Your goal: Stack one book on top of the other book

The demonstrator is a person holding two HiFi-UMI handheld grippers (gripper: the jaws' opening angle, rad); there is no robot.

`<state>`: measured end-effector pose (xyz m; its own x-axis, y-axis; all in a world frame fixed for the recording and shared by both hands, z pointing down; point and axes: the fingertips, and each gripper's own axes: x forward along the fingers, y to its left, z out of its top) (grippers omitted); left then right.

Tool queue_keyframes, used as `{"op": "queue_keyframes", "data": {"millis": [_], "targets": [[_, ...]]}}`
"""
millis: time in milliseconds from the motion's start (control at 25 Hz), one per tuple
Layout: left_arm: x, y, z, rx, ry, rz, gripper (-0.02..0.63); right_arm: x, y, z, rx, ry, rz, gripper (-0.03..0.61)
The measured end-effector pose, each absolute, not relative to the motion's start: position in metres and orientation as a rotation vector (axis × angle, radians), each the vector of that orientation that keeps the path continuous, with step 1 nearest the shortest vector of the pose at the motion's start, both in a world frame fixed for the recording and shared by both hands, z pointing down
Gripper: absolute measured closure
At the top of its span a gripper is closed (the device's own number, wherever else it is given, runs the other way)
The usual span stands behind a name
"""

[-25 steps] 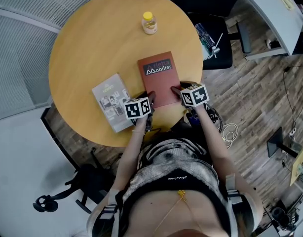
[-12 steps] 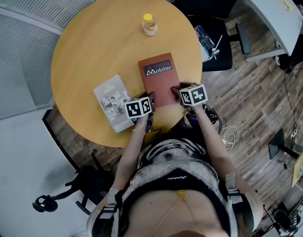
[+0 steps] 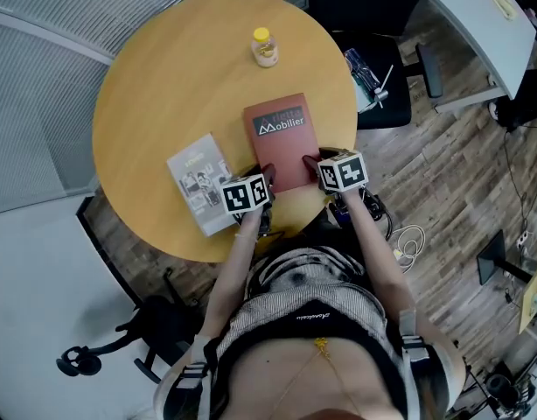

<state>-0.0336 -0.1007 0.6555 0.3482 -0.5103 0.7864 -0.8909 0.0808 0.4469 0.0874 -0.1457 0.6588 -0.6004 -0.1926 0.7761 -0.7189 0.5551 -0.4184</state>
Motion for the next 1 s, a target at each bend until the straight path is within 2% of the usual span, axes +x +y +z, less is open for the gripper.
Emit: {"op": "queue_keyframes", "data": {"millis": [1000], "targets": [[-0.014, -0.091, 0.545, 1.659, -1.460, 0.308, 0.468, 0.105, -0.143, 0.549, 0.719, -2.233, 0.777, 0.397]]}}
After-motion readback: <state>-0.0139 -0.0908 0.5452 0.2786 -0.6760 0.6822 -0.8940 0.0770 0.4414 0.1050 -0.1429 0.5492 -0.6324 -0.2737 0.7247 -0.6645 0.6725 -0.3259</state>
